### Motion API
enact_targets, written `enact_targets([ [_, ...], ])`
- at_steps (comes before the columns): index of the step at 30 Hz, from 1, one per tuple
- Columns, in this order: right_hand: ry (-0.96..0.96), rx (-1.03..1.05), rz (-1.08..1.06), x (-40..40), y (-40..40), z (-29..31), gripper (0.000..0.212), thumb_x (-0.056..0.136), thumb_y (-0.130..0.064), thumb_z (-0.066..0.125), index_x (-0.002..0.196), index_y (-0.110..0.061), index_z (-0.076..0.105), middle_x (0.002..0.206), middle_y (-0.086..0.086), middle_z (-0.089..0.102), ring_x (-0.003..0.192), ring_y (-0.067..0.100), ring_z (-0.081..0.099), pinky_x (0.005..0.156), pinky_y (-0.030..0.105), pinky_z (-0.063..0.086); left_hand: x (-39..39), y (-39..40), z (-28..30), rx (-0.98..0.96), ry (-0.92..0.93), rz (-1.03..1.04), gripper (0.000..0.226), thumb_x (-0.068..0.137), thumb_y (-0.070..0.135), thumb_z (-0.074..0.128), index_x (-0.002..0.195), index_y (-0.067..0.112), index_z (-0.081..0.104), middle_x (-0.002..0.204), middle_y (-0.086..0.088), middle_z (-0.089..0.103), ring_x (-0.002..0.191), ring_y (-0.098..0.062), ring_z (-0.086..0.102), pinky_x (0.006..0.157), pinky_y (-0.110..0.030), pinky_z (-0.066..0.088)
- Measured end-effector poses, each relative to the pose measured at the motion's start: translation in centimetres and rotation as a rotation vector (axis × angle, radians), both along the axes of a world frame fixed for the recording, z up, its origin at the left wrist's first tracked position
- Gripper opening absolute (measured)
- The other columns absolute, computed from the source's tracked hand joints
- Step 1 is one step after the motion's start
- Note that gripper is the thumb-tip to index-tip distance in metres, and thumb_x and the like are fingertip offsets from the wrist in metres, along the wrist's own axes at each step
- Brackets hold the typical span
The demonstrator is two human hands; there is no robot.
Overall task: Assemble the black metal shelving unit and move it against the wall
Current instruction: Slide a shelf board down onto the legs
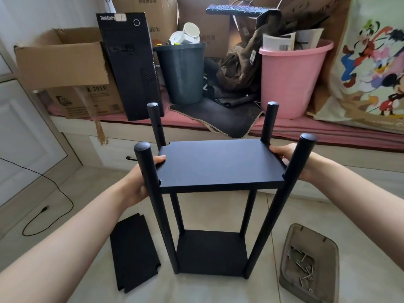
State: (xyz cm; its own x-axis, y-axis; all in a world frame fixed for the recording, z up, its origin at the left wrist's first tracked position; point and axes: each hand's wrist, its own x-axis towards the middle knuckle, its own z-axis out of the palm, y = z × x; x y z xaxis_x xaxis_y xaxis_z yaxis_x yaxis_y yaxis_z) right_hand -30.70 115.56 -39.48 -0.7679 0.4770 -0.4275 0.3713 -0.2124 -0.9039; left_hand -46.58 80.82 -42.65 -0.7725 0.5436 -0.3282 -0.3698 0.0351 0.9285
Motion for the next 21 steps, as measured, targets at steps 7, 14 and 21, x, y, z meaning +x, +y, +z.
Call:
enact_targets([
  [7,0.066,0.004,-0.022,0.0,0.0,-1.9,0.030,0.097,-0.036,0.060,0.093,-0.007,0.065,0.061,-0.001,0.072,0.051,0.013,0.069,0.039,0.024,0.049,-2.3,1.5,-0.9,-0.117,0.164,0.090,0.056,0.095,0.046,0.062,0.138,0.010,0.053,0.113,-0.014,0.072,0.075,-0.013,0.075,0.058,-0.028,0.058],
  [14,0.059,-0.037,-0.038,0.0,0.2,-2.3,0.029,0.096,-0.035,0.061,0.091,-0.006,0.064,0.060,0.001,0.071,0.050,0.015,0.068,0.038,0.025,0.049,-4.0,2.8,-1.8,-0.143,0.273,0.088,0.023,0.092,0.035,0.071,0.111,0.027,0.063,0.110,-0.011,0.073,0.082,-0.019,0.074,0.064,-0.033,0.059],
  [21,0.028,-0.035,-0.063,0.2,-0.4,-3.6,0.031,0.096,-0.038,0.060,0.097,-0.007,0.063,0.072,0.006,0.073,0.050,0.015,0.069,0.038,0.025,0.050,-3.7,1.8,-2.8,-0.037,0.251,0.005,0.039,0.088,0.040,0.071,0.125,0.034,0.061,0.106,0.001,0.076,0.092,-0.021,0.075,0.065,-0.031,0.060],
])
